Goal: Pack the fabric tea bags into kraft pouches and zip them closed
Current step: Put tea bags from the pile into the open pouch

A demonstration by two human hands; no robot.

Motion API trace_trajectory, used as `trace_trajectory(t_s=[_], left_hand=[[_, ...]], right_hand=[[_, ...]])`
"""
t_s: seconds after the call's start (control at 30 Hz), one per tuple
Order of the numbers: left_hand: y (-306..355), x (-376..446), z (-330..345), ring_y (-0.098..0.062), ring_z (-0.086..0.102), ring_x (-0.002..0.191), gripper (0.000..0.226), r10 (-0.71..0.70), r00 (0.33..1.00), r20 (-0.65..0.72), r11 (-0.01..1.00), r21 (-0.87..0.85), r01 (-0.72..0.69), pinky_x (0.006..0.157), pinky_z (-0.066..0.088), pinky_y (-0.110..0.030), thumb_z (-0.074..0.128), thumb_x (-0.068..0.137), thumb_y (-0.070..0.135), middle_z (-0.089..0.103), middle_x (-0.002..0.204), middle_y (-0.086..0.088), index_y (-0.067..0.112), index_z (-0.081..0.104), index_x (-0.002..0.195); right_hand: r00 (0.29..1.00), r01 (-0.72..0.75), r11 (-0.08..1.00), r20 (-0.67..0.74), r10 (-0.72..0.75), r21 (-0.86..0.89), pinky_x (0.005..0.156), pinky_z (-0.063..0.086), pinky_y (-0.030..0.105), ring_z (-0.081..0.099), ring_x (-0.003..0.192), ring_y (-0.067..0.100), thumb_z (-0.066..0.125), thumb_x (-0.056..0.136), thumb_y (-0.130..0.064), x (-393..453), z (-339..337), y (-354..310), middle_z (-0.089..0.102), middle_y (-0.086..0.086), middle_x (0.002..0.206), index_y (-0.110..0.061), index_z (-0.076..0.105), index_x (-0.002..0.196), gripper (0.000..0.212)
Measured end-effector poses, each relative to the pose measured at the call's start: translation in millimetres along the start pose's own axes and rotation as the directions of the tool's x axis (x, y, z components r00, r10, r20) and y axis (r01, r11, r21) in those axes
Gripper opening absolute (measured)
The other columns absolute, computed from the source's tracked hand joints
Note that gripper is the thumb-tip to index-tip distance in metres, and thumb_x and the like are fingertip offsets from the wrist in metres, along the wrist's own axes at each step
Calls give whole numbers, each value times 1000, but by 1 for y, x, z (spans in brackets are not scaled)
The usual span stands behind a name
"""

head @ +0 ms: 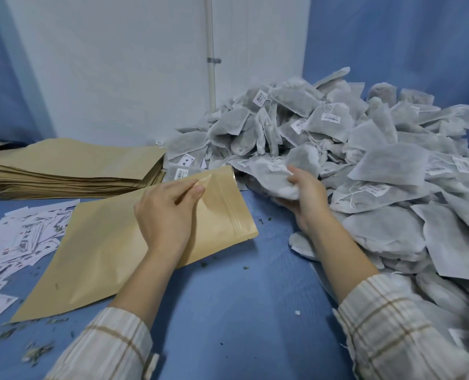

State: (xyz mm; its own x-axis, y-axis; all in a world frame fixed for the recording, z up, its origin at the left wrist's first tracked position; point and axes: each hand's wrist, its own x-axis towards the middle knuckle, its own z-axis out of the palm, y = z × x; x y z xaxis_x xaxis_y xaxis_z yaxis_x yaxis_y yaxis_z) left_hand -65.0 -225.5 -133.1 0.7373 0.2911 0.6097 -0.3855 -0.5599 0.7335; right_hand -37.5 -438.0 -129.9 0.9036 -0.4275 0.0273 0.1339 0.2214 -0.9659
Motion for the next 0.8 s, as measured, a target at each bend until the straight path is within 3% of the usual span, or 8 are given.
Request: trace_trajectory(t_s=[0.07, 0.17, 0.3, 0.43, 0.53, 0.63, 0.73, 0.8], left_hand=[[0, 1, -2, -19, 60, 97, 15, -11, 1000, -14, 1000, -14, 11, 93, 41, -47, 69, 82, 31, 72, 98, 6, 27, 75, 96], [2, 1, -3, -19, 60, 98, 16, -28, 999, -18, 999, -26, 28, 93, 40, -47, 69, 82, 32, 72, 97, 6, 27, 75, 96], [4, 0, -3, -18, 60, 98, 15, -19, 1000, -3, 998, -63, 18, 94, 40, -43, 69, 82, 31, 71, 98, 7, 27, 75, 95], [17, -13, 8, -16, 62, 95, 12, 43, 996, 73, 994, -103, -35, 90, 43, -42, 72, 80, 29, 72, 95, 8, 26, 76, 91], [20, -20, 13, -14, 61, 88, 12, 114, 990, 78, 991, -81, -107, 86, 44, -36, 73, 79, 26, 74, 91, 4, 22, 77, 89], [15, -16, 9, -12, 59, 89, 13, 42, 997, 57, 994, -98, -36, 84, 41, -28, 72, 79, 28, 74, 93, 5, 24, 77, 91], [14, -13, 8, -18, 61, 95, 14, 22, 999, 48, 999, -44, -19, 89, 43, -38, 71, 81, 30, 73, 96, 5, 26, 76, 92], [14, -12, 7, -19, 61, 97, 13, 26, 999, 38, 1000, -11, -26, 91, 42, -44, 69, 81, 31, 72, 97, 7, 27, 76, 92]], right_hand=[[993, -88, 973, 90, 70, 215, 62, 55, 29, 62, 73, 17, 52, 82, -10, -1, -3, -8, 62, 7, 100, -18, 71, 86, 22], [980, 62, 996, 191, -48, -67, 48, 47, 17, 61, 58, 9, 57, 76, -6, -4, -7, -12, 69, -1, 82, -23, 74, 84, 25], [916, 224, 932, 389, -101, -286, 61, 50, 15, 67, 71, 7, 74, 70, -7, -11, -4, -13, 71, -2, 83, -26, 71, 89, 27], [885, 209, 857, 463, 39, -472, 62, 46, 14, 57, 72, 10, 50, 92, -2, -25, 31, 7, 60, 2, 80, -6, 61, 92, 12], [829, 169, 805, 523, 196, -569, 57, 33, 5, 34, 66, -5, 32, 100, -5, -32, 43, 33, 36, -12, 75, 4, 52, 117, 27], [812, 48, 800, 490, 317, -598, 47, 35, 3, 38, 61, -5, 34, 101, -10, -35, 54, 21, 39, -10, 71, -15, 52, 88, 22], [852, 180, 791, 494, 172, -585, 47, 41, 4, 57, 57, -4, 37, 100, -13, -33, 44, 6, 56, -7, 73, -19, 57, 80, 29], [897, 423, 589, 410, -165, -689, 72, 47, 15, 62, 85, 11, 47, 94, -12, -22, 34, 3, 66, 2, 93, -13, 67, 95, 20]])
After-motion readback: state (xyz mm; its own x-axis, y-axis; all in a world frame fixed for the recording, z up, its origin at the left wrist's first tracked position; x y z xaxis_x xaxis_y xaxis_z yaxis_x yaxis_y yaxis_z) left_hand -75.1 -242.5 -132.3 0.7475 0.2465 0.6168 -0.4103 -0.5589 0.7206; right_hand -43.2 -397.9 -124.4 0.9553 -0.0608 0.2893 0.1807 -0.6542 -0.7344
